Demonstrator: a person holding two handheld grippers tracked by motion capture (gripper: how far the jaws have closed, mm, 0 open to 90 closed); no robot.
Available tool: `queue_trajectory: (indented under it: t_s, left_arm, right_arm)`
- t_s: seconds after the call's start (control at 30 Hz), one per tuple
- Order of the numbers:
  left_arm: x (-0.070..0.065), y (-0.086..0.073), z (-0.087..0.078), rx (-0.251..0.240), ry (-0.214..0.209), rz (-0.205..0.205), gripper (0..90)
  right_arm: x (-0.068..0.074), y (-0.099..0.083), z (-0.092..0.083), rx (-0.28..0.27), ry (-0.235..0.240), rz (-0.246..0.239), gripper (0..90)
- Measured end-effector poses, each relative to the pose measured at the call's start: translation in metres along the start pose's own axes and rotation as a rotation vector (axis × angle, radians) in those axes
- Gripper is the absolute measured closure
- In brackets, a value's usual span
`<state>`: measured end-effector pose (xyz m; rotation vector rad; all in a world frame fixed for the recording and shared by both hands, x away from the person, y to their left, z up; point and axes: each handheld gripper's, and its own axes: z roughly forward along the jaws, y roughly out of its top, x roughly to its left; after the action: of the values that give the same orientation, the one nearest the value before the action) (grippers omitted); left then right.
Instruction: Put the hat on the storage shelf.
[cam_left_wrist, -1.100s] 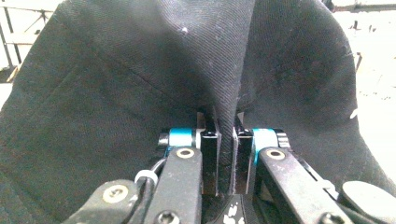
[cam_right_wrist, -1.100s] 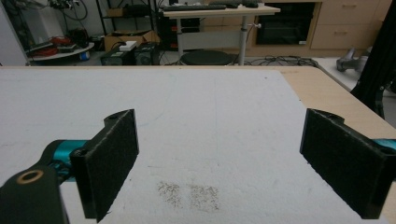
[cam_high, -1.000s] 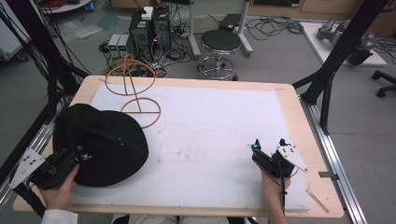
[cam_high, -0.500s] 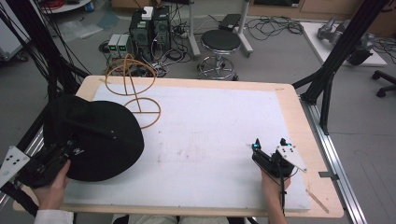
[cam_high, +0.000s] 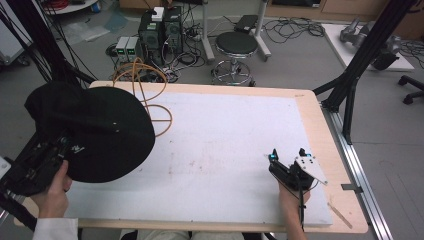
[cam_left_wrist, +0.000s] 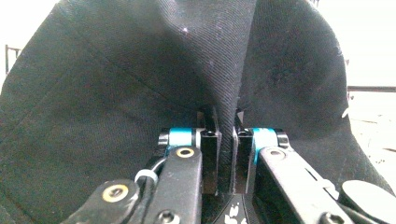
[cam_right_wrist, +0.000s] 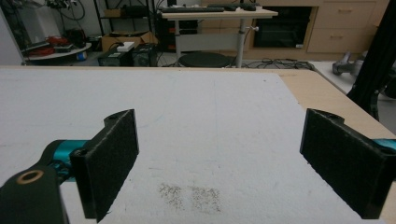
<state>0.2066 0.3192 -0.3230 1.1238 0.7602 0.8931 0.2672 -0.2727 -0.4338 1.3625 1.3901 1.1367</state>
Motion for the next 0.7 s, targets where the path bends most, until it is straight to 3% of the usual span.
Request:
queue_trajectory:
  t_s: [0.13, 0.37, 0.7]
  left_arm:
    - [-0.005, 0.012, 0.017, -0.023, 0.002, 0.023, 85.8]
    - [-0.010, 0.018, 0.053, -0.031, 0.018, 0.020, 85.8]
    - [-0.003, 0.020, 0.102, -0.026, 0.035, -0.027, 85.8]
  right_arm:
    - [0.000, 0.000, 0.000, 0.000, -0.002, -0.004, 10.7]
    - [0.000, 0.001, -0.002, -0.009, -0.010, 0.014, 10.6]
    - [-0.003, 0.001, -0.004, -0.006, -0.023, 0.029, 10.6]
